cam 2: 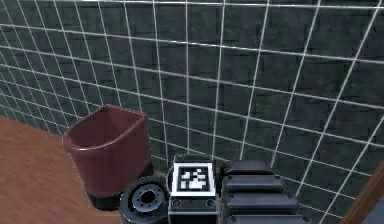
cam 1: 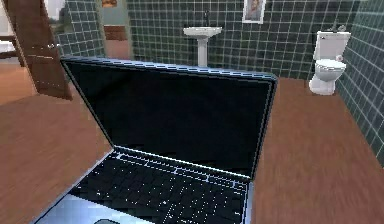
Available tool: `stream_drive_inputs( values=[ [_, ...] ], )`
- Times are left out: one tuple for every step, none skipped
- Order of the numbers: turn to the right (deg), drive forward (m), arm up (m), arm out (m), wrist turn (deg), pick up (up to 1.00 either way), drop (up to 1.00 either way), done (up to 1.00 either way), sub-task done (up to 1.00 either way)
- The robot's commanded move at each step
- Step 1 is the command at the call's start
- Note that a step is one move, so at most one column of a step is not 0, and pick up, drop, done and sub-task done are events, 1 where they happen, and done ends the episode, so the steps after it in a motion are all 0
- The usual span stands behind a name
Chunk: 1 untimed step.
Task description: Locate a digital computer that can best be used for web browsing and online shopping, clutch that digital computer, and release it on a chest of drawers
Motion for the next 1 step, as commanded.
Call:
stream_drive_inputs(
  values=[
    [0.0,0.30,0.00,0.00,0.0,0.00,0.00,0.00,0.00]
  ],
)
